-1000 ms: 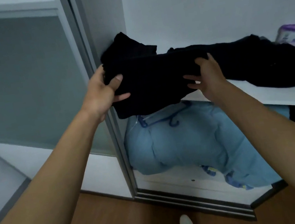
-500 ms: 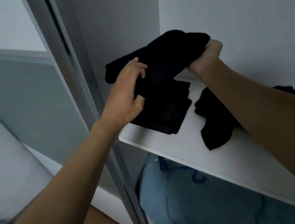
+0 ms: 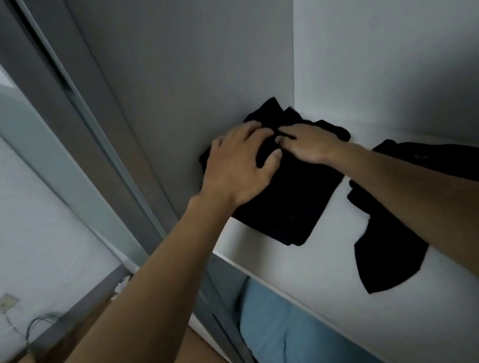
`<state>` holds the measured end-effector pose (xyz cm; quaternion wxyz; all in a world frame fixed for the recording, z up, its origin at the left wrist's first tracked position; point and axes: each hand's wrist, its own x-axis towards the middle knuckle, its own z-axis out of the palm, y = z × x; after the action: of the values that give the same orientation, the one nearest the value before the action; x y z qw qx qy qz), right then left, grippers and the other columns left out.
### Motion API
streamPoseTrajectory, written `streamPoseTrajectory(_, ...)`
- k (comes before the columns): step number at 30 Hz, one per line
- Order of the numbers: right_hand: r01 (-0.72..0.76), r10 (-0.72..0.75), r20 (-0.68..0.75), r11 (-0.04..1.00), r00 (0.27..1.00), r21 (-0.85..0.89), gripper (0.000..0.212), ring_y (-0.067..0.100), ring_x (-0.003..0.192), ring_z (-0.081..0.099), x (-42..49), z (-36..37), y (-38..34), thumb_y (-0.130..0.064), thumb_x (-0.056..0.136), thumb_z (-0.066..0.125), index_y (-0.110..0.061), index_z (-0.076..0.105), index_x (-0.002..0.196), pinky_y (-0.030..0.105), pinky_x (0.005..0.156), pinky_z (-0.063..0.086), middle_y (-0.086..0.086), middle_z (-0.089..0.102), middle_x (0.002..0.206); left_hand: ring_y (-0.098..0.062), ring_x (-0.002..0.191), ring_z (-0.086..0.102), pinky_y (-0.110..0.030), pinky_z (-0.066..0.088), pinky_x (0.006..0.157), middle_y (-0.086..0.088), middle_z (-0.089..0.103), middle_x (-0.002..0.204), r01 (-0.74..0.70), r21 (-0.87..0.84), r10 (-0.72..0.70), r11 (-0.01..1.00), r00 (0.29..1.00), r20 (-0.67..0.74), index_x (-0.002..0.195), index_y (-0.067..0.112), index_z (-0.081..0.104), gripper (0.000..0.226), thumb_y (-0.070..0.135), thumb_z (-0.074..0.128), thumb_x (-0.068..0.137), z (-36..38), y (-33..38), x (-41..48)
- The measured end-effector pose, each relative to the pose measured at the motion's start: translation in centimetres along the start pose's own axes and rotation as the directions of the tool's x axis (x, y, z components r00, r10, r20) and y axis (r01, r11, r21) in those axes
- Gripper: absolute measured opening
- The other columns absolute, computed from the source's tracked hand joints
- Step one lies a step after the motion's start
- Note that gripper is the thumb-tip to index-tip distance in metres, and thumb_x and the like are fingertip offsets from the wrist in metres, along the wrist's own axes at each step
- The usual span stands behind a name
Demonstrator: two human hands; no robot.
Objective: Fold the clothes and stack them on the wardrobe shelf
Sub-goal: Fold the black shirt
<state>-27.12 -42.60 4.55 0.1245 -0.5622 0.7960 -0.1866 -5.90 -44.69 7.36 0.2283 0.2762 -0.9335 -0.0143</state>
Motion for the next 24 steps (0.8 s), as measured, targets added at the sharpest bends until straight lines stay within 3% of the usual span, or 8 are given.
streamPoseTrajectory(2,-0.029,0.038,0.054,0.987,0.998,-0.160,0.059,0.032,0.147,0.026,0.5,1.1,-0.1,-0.059,0.100,0.024,-0.036,0.025,0.154,0.056,0.116,0.022,0.001,0.023,0.163,-0.020,0.144,0.032,-0.045,0.025,0.117,0.003,0.041,0.155,0.089,0.027,-0.093,0.996,0.970,0.224,0.146,0.029,0.043,0.053,0.051,0.041,0.098,1.9,-0.6,0.5)
streamPoseTrajectory(5,0.011,-0.003,0.139,0.998,0.990,-0.056,0.056,0.027,0.151,0.016,0.9,0.5,1.0,-0.054,0.103,0.029,-0.036,0.022,0.156,0.049,0.122,0.013,0.001,0.015,0.166,-0.023,0.150,0.020,-0.044,0.019,0.121,0.007,0.028,0.161,0.204,0.053,-0.210,0.977,0.922,0.325,0.150,0.033,0.036,0.053,0.052,0.035,0.100,3.6,-1.5,0.2)
streamPoseTrajectory(8,0.015,-0.035,0.088,0.974,0.995,0.226,0.044,0.019,0.144,0.033,-1.4,-1.5,2.2,-0.033,0.104,0.045,-0.028,0.044,0.148,0.023,0.111,0.023,0.002,0.035,0.159,-0.025,0.139,0.040,-0.039,0.036,0.107,0.004,0.044,0.151,0.215,0.054,-0.220,0.975,0.919,0.328,0.141,0.033,0.049,0.050,0.051,0.042,0.095,2.7,-0.9,1.6)
streamPoseTrajectory(10,0.036,-0.019,-0.064,0.958,0.998,0.286,0.036,0.015,0.130,0.050,-4.4,-2.9,2.9,-0.019,0.100,0.052,-0.022,0.059,0.135,0.017,0.098,0.032,0.000,0.054,0.144,-0.028,0.126,0.052,-0.038,0.042,0.094,0.001,0.054,0.141,0.239,0.079,-0.251,0.968,0.898,0.360,0.134,0.032,0.057,0.048,0.050,0.049,0.090,1.7,-0.4,2.9)
streamPoseTrajectory(12,0.055,0.006,-0.211,0.957,0.977,0.283,0.030,0.013,0.118,0.059,-8.0,-4.6,4.0,-0.010,0.097,0.055,-0.018,0.069,0.122,0.017,0.092,0.037,-0.001,0.065,0.128,-0.030,0.121,0.056,-0.038,0.046,0.096,-0.003,0.059,0.135,0.220,0.081,-0.235,0.972,0.898,0.372,0.129,0.026,0.062,0.045,0.044,0.055,0.089,1.1,0.4,4.1)
streamPoseTrajectory(18,-0.085,0.264,-0.492,0.931,0.830,0.356,0.028,0.010,0.101,0.067,-22.0,-11.5,7.9,-0.004,0.092,0.054,-0.022,0.075,0.094,0.021,0.094,0.049,-0.006,0.073,0.101,-0.023,0.125,0.053,-0.037,0.042,0.106,-0.002,0.055,0.140,-0.024,-0.413,0.138,0.911,0.958,0.250,0.133,0.021,0.056,0.047,0.039,0.062,0.091,4.1,9.9,5.4)
streamPoseTrajectory(21,-0.214,0.410,-0.531,0.895,0.741,0.392,0.029,0.007,0.095,0.068,-28.2,-13.0,9.1,-0.002,0.093,0.053,-0.021,0.074,0.090,0.020,0.091,0.050,-0.008,0.073,0.097,-0.025,0.131,0.049,-0.039,0.040,0.109,-0.006,0.048,0.147,-0.142,-0.508,0.348,0.849,0.875,0.337,0.146,0.018,0.039,0.072,0.048,0.067,0.087,6.7,15.8,4.7)
streamPoseTrajectory(24,-0.404,0.548,-0.500,0.835,0.670,0.374,0.022,0.004,0.090,0.064,-32.9,-12.3,10.2,-0.009,0.094,0.059,-0.026,0.071,0.089,0.010,0.085,0.046,-0.013,0.071,0.093,-0.028,0.142,0.035,-0.045,0.035,0.114,-0.008,0.027,0.159,-0.191,-0.518,0.483,0.834,0.708,0.516,0.157,0.018,0.009,0.098,0.048,0.069,0.086,9.2,19.1,3.2)
